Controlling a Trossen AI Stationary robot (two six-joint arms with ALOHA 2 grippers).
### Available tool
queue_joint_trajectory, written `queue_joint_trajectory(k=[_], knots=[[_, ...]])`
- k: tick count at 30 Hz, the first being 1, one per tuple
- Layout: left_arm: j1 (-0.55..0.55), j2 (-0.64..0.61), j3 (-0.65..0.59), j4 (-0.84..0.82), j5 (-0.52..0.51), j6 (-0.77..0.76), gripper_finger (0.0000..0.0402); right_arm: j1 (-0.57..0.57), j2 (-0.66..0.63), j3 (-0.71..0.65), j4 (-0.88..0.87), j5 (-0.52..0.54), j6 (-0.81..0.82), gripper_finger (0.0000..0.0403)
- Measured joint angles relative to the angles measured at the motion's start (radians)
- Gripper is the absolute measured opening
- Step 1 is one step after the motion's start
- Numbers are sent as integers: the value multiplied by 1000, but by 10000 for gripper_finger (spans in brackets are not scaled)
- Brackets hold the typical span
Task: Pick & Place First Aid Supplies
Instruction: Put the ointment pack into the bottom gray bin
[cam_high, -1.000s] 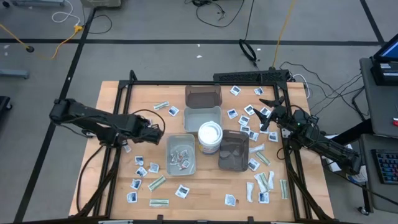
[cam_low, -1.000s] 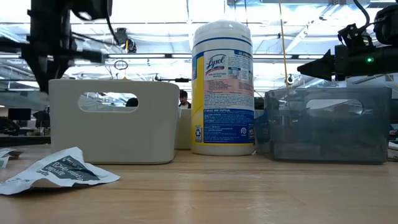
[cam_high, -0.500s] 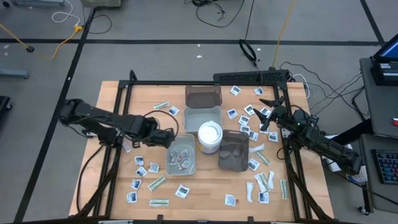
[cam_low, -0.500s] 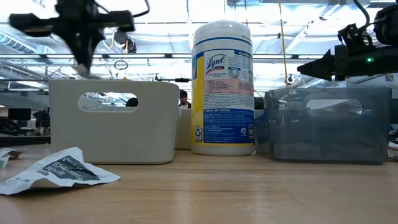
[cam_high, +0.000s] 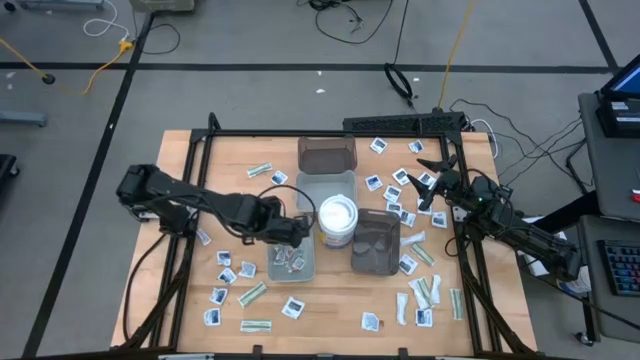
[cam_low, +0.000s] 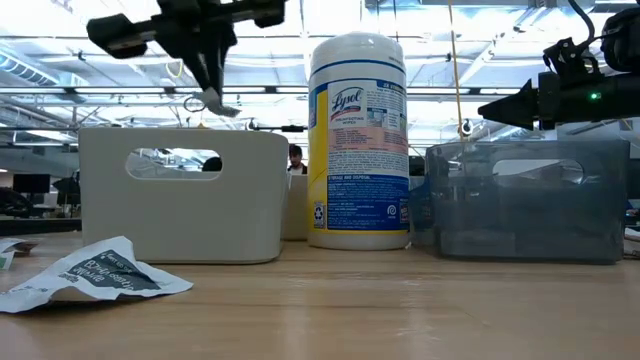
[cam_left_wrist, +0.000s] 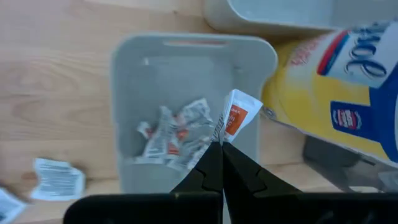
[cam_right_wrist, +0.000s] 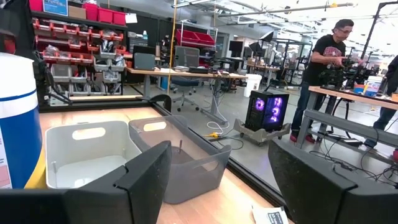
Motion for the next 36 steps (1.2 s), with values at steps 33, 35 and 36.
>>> queue_joint_trajectory(k=[33,35,36], knots=[[-50,203,-2,86,107,30,173,0,0,0,0,0,0,263],[-50,203,-2,88,107,30,199,0,0,0,0,0,0,263],[-50,203,-2,89,107,31,210,0,0,0,0,0,0,263]])
